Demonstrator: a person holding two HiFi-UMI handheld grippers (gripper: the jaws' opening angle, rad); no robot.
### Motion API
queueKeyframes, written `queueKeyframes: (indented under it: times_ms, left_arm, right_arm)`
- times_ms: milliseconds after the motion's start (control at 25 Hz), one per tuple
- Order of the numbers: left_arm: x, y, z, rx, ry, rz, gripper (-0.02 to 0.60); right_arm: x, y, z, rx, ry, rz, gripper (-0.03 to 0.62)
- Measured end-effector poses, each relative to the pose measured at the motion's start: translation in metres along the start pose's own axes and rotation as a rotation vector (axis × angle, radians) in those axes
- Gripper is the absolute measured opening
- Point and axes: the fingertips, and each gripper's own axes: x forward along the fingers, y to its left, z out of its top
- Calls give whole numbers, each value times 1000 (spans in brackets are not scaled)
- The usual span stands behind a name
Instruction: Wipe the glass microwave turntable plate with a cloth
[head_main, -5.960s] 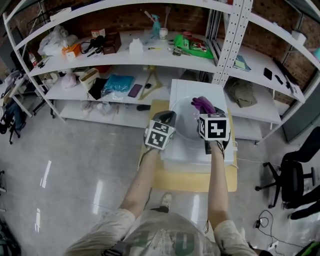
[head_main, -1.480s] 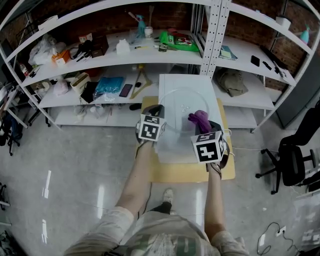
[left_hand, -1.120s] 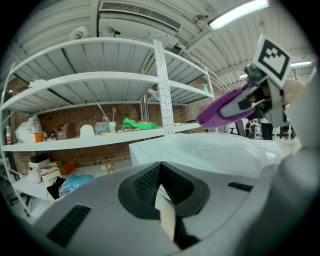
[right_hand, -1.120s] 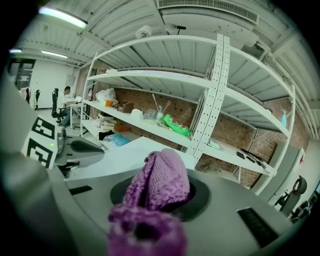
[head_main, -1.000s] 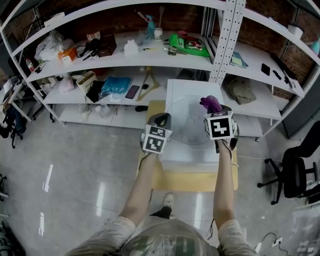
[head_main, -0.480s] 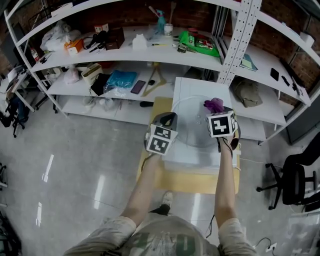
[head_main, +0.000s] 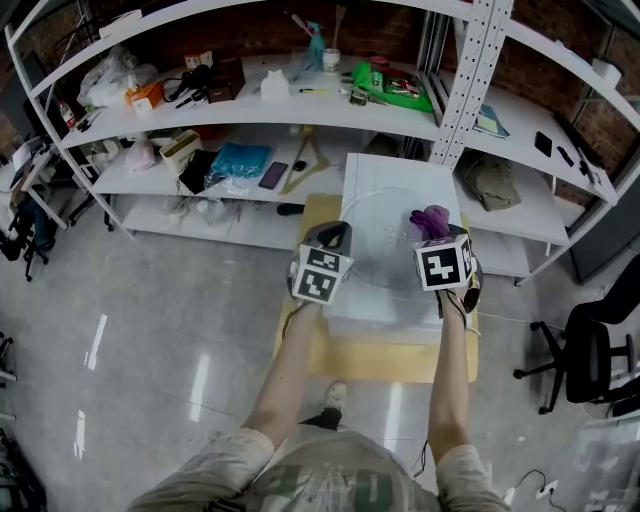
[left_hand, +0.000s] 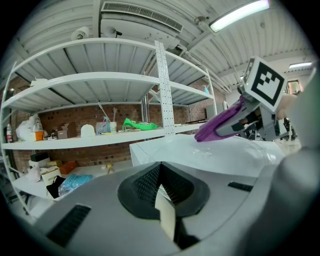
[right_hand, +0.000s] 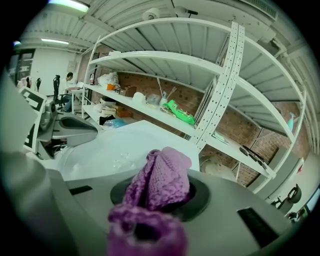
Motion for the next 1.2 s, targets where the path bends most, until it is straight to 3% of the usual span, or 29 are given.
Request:
queueKeyframes:
  times_ms: [400, 840, 1040, 1200]
  left_arm:
    - [-1, 2, -2, 7, 9, 5, 0]
    - [-2, 3, -3, -2, 0, 16, 0]
    - [-3, 2, -3, -4, -3, 20, 0]
    - [-4, 3, -3, -5, -3, 20, 0]
  right_arm:
    - [-53, 34, -37, 40, -35, 58, 54]
    - [-80, 37, -65, 104, -36, 92, 54]
    - [-82, 39, -64, 93, -40, 94, 54]
    - [-80, 26, -40, 82, -83, 71, 54]
